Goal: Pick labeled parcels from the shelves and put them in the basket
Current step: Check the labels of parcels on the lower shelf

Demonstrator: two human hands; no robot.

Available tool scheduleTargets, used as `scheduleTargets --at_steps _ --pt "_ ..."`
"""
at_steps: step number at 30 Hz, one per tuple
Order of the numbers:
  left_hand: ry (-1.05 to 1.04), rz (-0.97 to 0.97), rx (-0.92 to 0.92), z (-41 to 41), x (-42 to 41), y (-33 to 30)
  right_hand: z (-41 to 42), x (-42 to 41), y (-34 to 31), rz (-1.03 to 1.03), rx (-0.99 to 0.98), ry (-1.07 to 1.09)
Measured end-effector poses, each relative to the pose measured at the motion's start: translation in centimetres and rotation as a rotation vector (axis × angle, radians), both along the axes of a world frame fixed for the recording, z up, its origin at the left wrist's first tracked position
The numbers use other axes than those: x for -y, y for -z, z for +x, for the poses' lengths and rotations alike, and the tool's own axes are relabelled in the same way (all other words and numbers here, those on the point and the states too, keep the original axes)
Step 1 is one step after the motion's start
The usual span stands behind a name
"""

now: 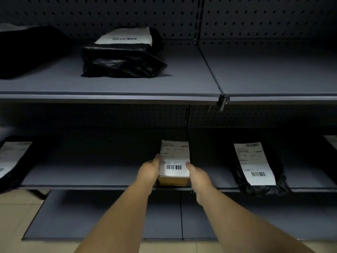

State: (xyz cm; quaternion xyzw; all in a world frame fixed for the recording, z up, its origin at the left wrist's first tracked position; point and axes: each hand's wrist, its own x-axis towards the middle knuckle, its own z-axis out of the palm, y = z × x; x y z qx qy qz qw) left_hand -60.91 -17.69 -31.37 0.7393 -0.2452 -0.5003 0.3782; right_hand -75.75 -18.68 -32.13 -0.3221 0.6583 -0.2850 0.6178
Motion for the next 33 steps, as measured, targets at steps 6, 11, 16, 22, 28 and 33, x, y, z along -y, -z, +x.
scheduleTargets --at_steps 6,11,16,22,28,33 --pt "-0.07 -0.004 -0.22 0.0 0.1 0.7 -0.1 0.2 0.9 0.062 0.148 0.099" --pt "-0.067 -0.064 -0.224 0.2 -0.4 0.8 -0.5 0.0 0.6 0.052 0.214 0.116" --pt "-0.079 -0.18 -0.239 0.4 -2.0 0.1 -0.9 -0.7 -0.4 -0.074 0.209 0.082" --pt "-0.039 -0.289 -0.206 0.6 -4.6 -2.3 -1.8 -2.6 -2.5 -0.17 0.218 0.009" --pt "-0.001 -0.385 -0.18 -0.1 -7.8 -3.8 -3.3 -5.0 -4.4 -0.241 0.292 -0.076" --pt "-0.009 -0.428 -0.215 -0.6 -9.6 -4.2 -4.1 -6.1 -5.0 -0.247 0.358 -0.107"
